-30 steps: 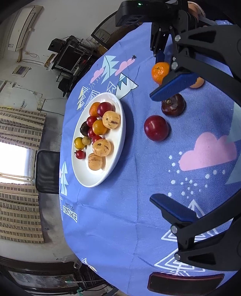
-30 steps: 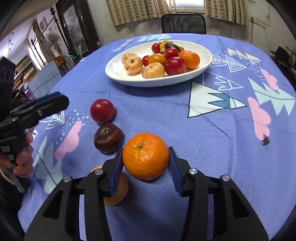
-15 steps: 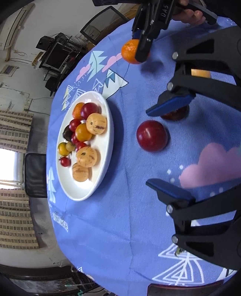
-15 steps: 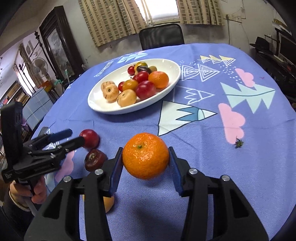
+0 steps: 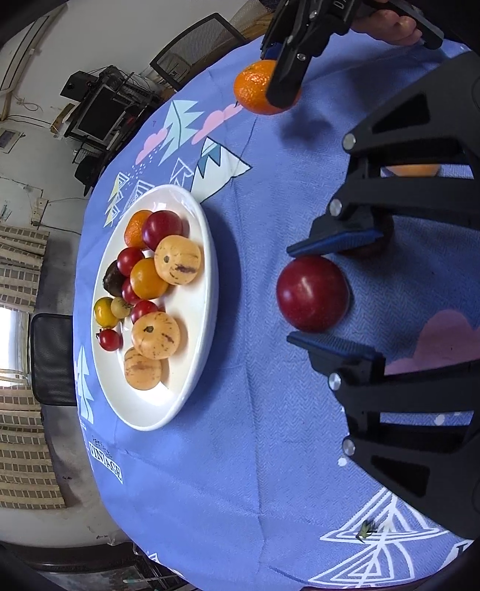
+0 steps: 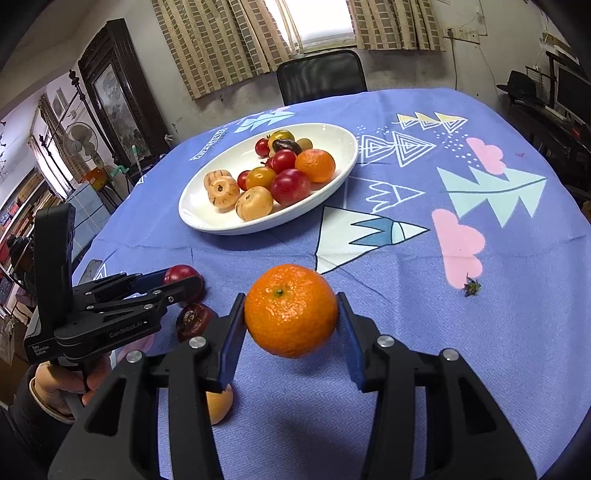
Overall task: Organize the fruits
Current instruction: 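Carry the orange and red plum to the white plate and release both, then grasp the pale yellow fruit with the right tool while the left tool grasps the dark plum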
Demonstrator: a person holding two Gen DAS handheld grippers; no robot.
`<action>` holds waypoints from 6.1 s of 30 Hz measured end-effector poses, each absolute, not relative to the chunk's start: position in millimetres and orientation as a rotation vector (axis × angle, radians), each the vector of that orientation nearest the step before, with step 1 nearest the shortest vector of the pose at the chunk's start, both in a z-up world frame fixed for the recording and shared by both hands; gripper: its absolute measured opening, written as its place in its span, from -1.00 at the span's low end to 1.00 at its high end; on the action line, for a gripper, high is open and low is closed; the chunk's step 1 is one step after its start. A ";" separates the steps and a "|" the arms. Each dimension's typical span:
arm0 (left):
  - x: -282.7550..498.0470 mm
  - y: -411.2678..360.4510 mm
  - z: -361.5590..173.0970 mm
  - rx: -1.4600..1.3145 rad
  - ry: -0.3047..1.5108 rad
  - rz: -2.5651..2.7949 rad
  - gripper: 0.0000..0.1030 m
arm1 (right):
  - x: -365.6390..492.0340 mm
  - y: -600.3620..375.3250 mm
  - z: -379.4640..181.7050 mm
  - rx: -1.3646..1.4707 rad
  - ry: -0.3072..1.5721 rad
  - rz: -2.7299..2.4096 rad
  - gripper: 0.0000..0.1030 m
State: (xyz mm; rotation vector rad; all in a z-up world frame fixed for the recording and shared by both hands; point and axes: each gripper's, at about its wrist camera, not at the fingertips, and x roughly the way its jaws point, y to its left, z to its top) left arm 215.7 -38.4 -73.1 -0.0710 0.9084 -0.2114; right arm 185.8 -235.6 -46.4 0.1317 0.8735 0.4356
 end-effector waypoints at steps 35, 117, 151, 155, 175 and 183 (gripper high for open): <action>259.3 -19.2 12.6 -0.044 0.712 -0.192 -0.20 | 199.1 -223.9 -29.3 0.067 0.805 0.451 -0.08; 156.4 20.2 -20.7 -0.161 0.712 -0.167 0.91 | 138.0 -164.9 -82.2 -0.258 0.923 0.716 0.09; 158.1 -56.8 -47.6 0.004 0.841 -0.382 0.89 | 167.6 -244.8 -40.4 0.091 0.852 0.535 -0.08; 163.0 -69.0 -55.7 0.045 0.873 -0.393 0.82 | 167.0 -248.0 -39.9 0.099 0.857 0.525 -0.08; 181.9 -75.0 -79.0 0.035 0.950 -0.360 0.07 | 164.9 -251.8 -37.8 0.109 0.862 0.525 -0.08; 180.8 -72.6 -79.5 0.039 0.938 -0.337 -0.14 | 165.9 -249.4 -41.2 0.087 0.866 0.507 -0.08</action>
